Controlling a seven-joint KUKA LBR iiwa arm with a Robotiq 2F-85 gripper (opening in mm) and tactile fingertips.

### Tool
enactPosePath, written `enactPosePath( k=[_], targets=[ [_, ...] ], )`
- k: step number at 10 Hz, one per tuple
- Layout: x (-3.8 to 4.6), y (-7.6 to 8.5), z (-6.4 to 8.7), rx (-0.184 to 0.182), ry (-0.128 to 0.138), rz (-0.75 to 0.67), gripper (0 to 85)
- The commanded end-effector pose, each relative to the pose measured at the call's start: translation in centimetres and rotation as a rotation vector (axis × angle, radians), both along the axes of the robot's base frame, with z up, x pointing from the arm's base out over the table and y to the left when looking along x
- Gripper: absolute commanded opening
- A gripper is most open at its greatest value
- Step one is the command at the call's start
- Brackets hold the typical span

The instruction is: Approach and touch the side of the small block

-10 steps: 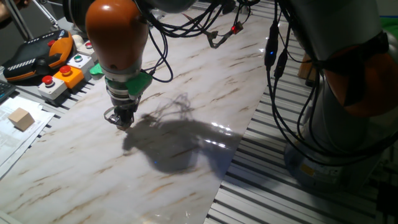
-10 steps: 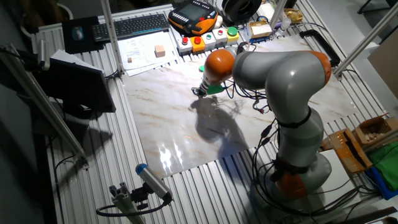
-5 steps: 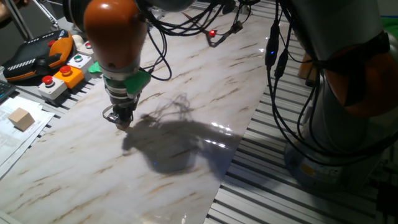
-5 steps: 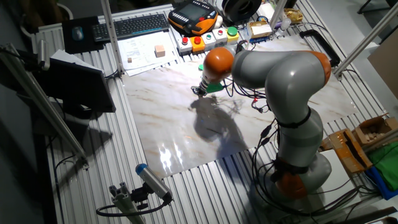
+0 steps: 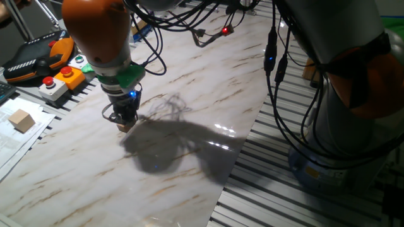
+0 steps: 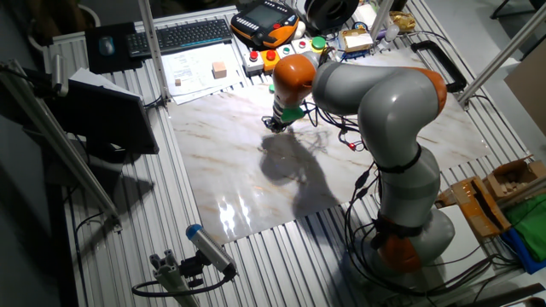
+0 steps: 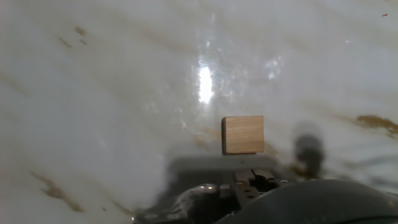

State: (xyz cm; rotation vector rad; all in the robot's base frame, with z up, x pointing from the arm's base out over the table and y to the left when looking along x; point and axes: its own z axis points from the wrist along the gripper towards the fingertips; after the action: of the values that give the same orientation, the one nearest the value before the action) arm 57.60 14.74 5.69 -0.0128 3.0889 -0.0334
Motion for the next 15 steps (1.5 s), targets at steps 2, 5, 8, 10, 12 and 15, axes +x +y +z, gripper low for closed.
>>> enactPosePath(
  k=[2,5,8,10,12,15],
  targets=[
    [-0.28,-0.3,0.1,-0.010,0.006,0.011,0.7],
    [-1.41,-0.9,1.1,0.000,0.011,0.009,0.7],
    [-3.12,-1.3,2.9,0.005,-0.003,0.004,0.7],
    [-3.46,-1.7,3.4,0.002,0.003,0.016,0.7],
    [-3.80,-1.7,3.7,-0.003,0.005,0.037,0.7],
    [-4.23,-2.2,4.3,-0.034,0.030,0.074,0.7]
  ],
)
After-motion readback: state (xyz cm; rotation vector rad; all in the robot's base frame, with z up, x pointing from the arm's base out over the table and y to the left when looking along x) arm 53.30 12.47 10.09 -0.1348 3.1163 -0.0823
